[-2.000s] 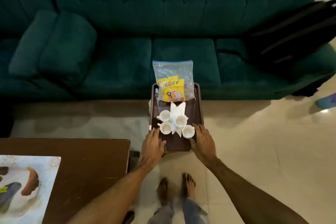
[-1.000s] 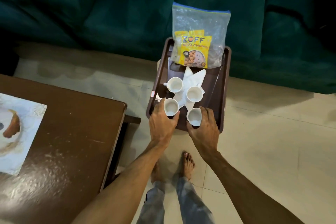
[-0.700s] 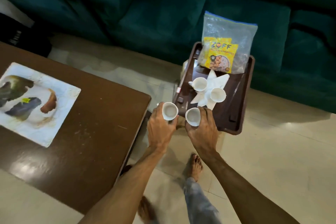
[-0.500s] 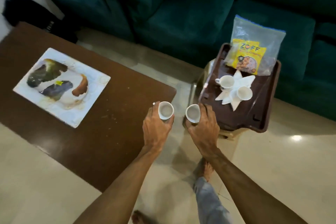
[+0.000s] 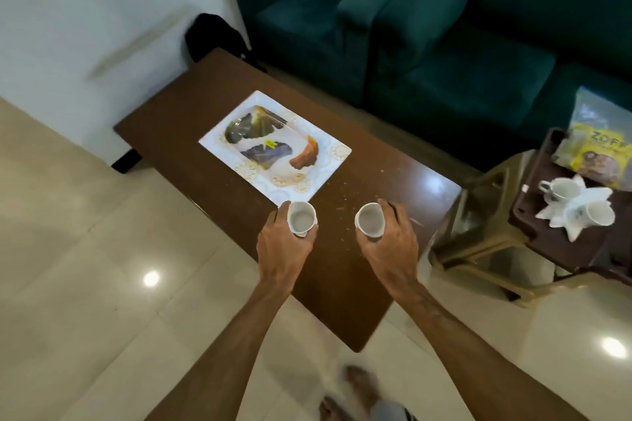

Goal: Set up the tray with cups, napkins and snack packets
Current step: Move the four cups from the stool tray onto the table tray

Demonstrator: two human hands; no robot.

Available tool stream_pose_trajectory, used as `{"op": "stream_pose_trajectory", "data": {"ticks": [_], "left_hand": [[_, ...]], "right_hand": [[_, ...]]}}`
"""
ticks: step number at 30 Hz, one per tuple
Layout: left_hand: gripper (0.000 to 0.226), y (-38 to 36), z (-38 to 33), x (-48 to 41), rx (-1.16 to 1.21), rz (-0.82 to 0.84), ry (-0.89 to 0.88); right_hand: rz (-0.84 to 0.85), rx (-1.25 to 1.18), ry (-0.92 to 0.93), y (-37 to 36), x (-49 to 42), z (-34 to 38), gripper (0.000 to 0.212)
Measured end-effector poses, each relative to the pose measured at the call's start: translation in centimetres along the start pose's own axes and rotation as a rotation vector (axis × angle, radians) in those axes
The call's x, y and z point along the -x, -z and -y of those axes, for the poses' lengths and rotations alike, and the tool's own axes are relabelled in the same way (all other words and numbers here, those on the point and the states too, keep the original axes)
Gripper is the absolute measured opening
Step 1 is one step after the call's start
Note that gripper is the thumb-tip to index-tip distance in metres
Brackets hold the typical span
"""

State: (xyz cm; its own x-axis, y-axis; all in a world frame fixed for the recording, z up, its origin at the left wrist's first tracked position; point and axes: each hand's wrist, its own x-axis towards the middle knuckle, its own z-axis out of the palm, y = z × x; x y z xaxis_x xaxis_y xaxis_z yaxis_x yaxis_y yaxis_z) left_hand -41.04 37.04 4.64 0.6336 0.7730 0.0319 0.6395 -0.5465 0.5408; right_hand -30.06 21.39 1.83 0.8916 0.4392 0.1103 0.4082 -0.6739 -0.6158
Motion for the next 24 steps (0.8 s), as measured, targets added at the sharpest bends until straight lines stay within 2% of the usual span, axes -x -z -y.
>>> {"op": "stream_pose_trajectory", "data": {"ticks": [6,12,16,24], "left_hand": [[0.06,5.1,5.0,-5.3,0.009,-0.035,0.016],[0.061,6.9,9.4,-13.5,0.001,-0.011,-0.005],[0.065,6.5,11.9,-19.0,-0.033,0.056,-0.034],[0.07,1.5,14.6,-28.6,-0.099,0.237,-0.143]], "right_hand": [[0.005,-0.058,0.076,-4.6,-3.2,8.0,0.072],[0.023,-0.1,0.014,-11.0,-8.1,12.4,0.071],[0.076,-0.091,-0.052,-15.3,-11.3,13.9,0.068],[0.128,-0.047,-0.2,-22.4,-16.3,14.3,0.078]]}}
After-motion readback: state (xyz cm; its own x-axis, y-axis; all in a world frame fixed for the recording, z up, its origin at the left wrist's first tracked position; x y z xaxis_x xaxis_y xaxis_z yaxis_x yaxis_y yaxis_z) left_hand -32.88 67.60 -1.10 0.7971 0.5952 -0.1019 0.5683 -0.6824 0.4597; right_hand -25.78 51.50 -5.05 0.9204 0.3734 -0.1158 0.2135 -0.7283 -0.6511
